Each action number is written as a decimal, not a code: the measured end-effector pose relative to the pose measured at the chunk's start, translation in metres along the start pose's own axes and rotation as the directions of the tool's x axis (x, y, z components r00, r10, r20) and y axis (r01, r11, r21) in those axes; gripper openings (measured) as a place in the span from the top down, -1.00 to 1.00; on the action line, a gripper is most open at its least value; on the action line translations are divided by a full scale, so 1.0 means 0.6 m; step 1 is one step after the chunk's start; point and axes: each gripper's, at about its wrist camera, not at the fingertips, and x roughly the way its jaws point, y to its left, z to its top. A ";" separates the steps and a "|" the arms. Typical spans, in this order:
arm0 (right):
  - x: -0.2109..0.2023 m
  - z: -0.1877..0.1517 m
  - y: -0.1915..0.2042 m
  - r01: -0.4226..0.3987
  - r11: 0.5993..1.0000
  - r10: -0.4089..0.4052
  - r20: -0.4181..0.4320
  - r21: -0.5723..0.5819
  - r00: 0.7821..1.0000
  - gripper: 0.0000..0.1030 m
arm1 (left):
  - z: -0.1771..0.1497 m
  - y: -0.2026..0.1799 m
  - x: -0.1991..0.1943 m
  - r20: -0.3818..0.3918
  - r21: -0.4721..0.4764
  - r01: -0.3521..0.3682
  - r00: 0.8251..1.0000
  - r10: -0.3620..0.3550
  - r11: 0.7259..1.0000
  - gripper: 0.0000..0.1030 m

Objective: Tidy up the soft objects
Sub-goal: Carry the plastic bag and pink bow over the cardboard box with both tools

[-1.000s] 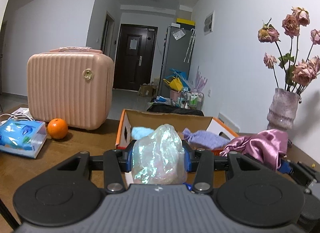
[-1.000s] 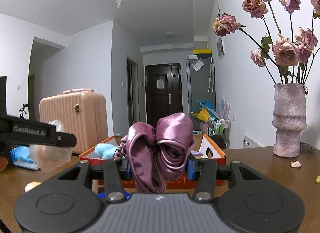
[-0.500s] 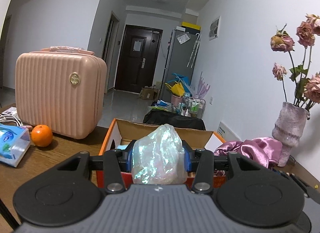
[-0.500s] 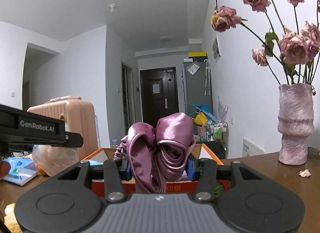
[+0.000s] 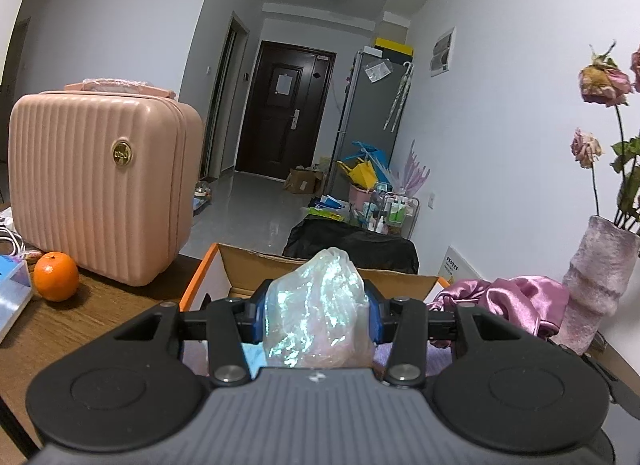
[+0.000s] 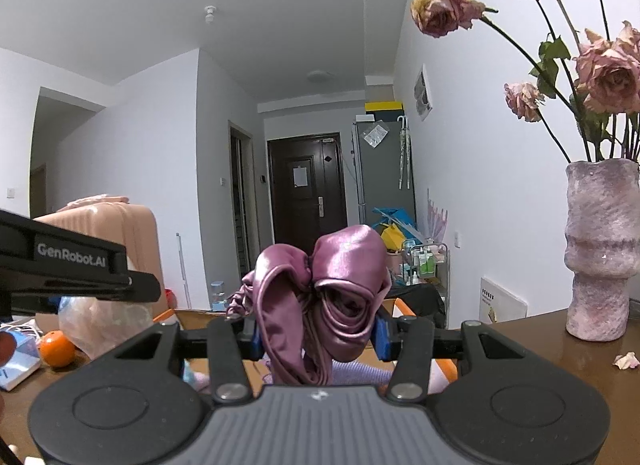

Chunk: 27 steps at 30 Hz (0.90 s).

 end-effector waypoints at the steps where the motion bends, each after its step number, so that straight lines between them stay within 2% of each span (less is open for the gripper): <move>1: 0.005 0.000 -0.001 0.002 1.000 -0.002 0.000 -0.001 1.000 0.08 | 0.002 0.000 0.005 -0.003 -0.003 -0.002 1.000 0.002 1.000 0.12; 27: 0.106 0.003 -0.008 0.015 1.000 -0.016 -0.050 -0.017 0.999 0.07 | 0.025 0.005 0.102 -0.106 -0.030 -0.111 0.989 0.108 0.993 0.12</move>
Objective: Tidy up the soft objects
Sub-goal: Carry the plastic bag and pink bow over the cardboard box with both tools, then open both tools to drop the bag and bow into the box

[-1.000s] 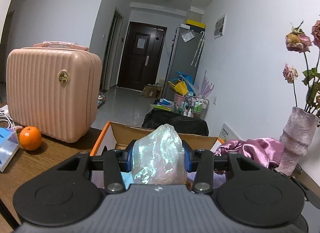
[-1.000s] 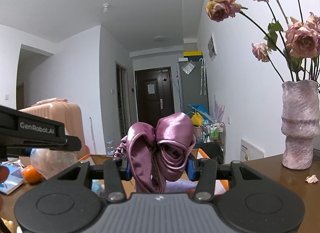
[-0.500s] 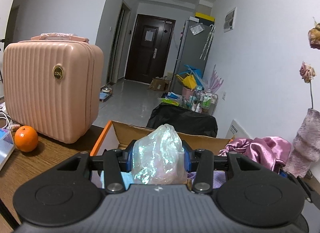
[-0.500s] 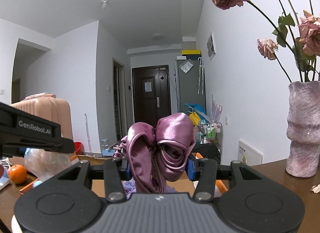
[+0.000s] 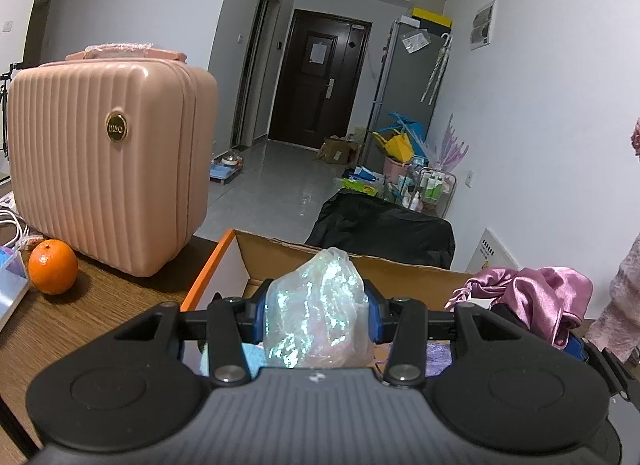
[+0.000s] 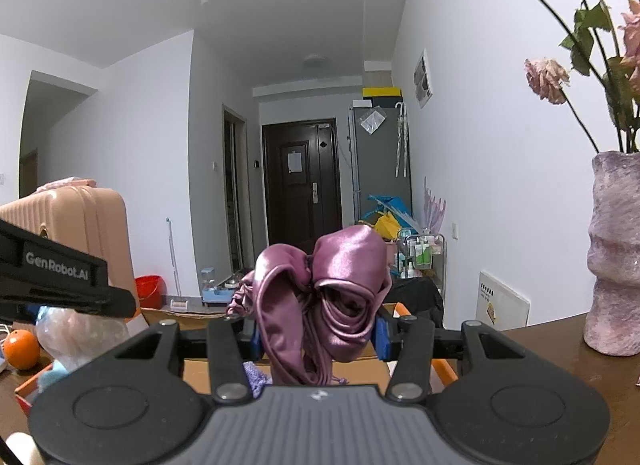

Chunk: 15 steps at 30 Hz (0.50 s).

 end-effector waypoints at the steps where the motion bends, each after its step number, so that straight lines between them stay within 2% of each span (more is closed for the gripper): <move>1: 0.004 0.000 -0.001 -0.003 1.000 0.003 -0.006 0.002 1.000 0.07 | 0.000 0.000 0.004 -0.005 -0.002 -0.002 1.000 0.002 1.000 0.12; 6: 0.018 0.001 -0.003 -0.017 1.000 0.017 -0.032 -0.006 0.999 0.01 | -0.003 0.001 0.014 -0.024 -0.003 -0.015 1.000 0.015 1.000 0.12; 8: 0.023 0.001 -0.005 -0.021 1.000 0.021 -0.047 -0.007 0.999 -0.23 | -0.003 0.001 0.016 -0.032 -0.005 -0.021 0.999 0.020 1.000 0.04; 9: 0.024 0.001 -0.006 -0.022 1.000 0.021 -0.054 -0.006 0.998 -0.29 | -0.004 0.002 0.017 -0.032 -0.006 -0.024 0.999 0.024 1.000 0.00; 11: 0.024 0.001 -0.008 -0.017 1.000 0.017 -0.053 -0.002 0.998 -0.46 | -0.004 0.003 0.018 -0.032 -0.004 -0.027 0.999 0.026 1.000 -0.17; 12: 0.024 0.001 -0.008 -0.016 1.000 0.016 -0.055 -0.001 0.998 -0.53 | -0.005 0.004 0.018 -0.036 -0.009 -0.033 0.999 0.032 0.999 -0.42; 13: 0.025 0.001 -0.009 -0.013 1.000 0.013 -0.057 0.000 0.998 -0.70 | -0.005 0.005 0.017 -0.032 -0.017 -0.040 0.999 0.040 0.999 -0.57; 14: 0.025 0.001 -0.010 -0.008 1.000 0.008 -0.058 0.003 0.998 -0.85 | -0.006 0.007 0.015 -0.024 -0.017 -0.048 0.999 0.047 0.999 -0.60; 15: 0.025 0.000 -0.012 -0.002 1.000 0.003 -0.058 0.006 0.998 -0.92 | -0.006 0.007 0.014 -0.021 -0.015 -0.055 0.998 0.054 0.998 -0.72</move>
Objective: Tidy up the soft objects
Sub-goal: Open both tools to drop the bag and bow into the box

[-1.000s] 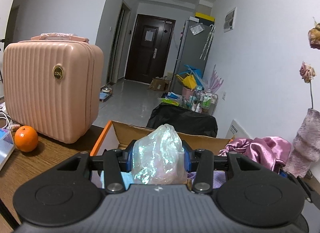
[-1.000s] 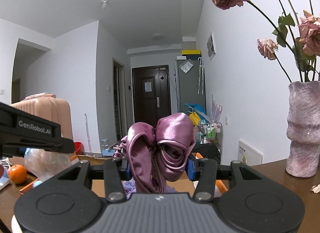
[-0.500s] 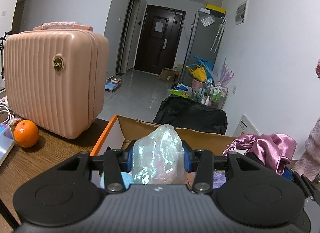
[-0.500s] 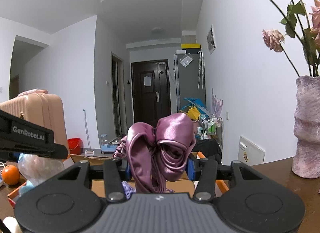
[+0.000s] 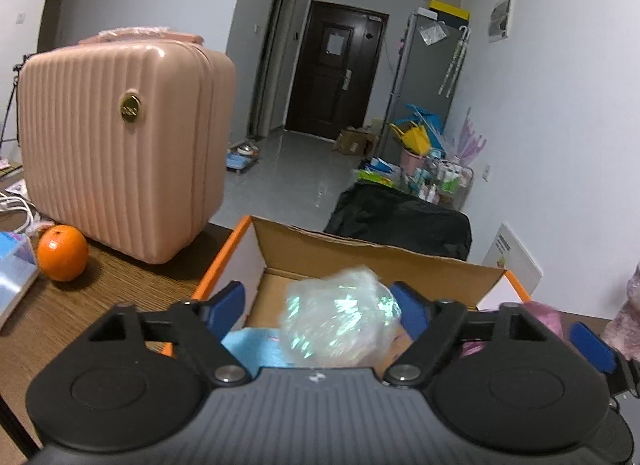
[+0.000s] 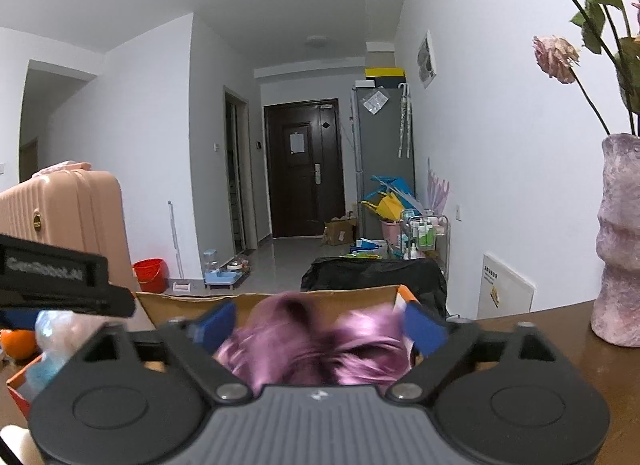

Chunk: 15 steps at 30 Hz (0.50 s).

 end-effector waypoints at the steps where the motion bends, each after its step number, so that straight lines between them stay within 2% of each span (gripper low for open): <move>1: 0.000 -0.001 -0.001 0.005 1.000 -0.005 0.001 0.002 1.000 -0.99 | 0.000 0.001 -0.001 -0.001 -0.007 -0.009 1.000 0.009 1.000 -0.96; 6: 0.002 -0.002 -0.006 0.012 1.000 -0.012 -0.003 0.013 1.000 -1.00 | -0.001 0.007 -0.003 0.001 -0.031 -0.021 1.000 0.021 0.999 -1.00; 15: -0.009 -0.005 -0.004 0.013 1.000 -0.013 -0.003 -0.005 1.000 -1.00 | -0.004 0.002 -0.011 0.013 -0.005 -0.022 1.000 0.022 1.000 -1.00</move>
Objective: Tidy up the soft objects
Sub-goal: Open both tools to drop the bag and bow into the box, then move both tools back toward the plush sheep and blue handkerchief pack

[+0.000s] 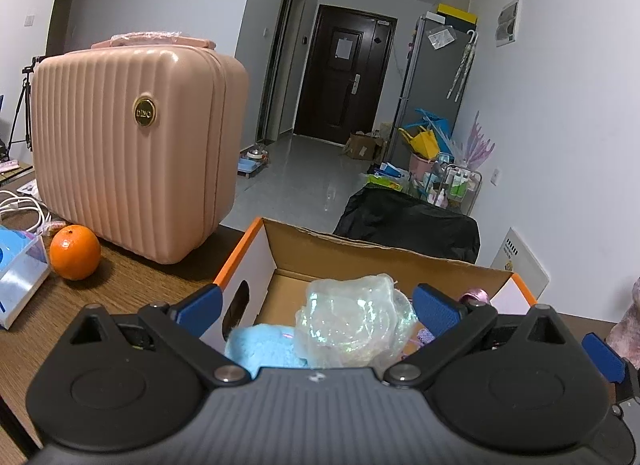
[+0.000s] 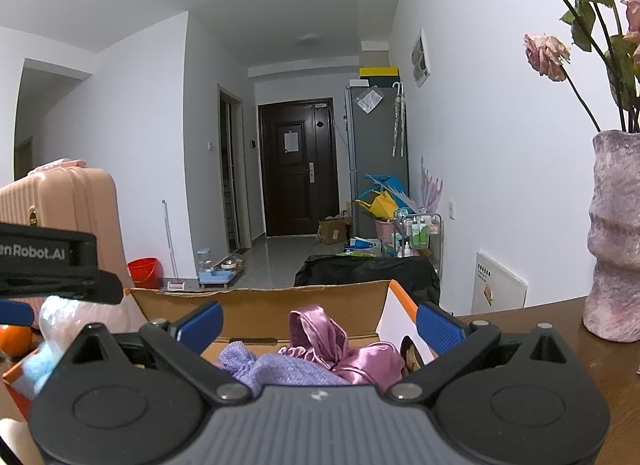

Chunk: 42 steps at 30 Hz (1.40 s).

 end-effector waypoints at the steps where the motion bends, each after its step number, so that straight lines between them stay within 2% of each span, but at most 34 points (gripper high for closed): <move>1: -0.002 0.000 -0.001 0.001 1.000 -0.001 0.000 -0.001 1.000 -1.00 | 0.000 -0.001 -0.002 0.001 0.002 0.000 1.000 0.000 1.000 -1.00; 10: -0.035 -0.008 -0.006 0.008 1.000 -0.007 0.021 -0.008 1.000 -1.00 | -0.010 -0.002 -0.026 0.025 0.032 0.009 1.000 -0.009 0.999 -1.00; 22: -0.117 -0.027 -0.002 0.002 1.000 -0.001 0.058 -0.025 0.998 -1.00 | -0.035 0.020 -0.087 0.047 0.064 0.038 0.998 -0.041 0.997 -1.00; 42: -0.259 -0.064 0.005 -0.005 1.000 0.005 0.014 -0.023 1.000 -1.00 | -0.099 0.089 -0.223 0.073 0.132 0.057 0.995 -0.067 0.990 -1.00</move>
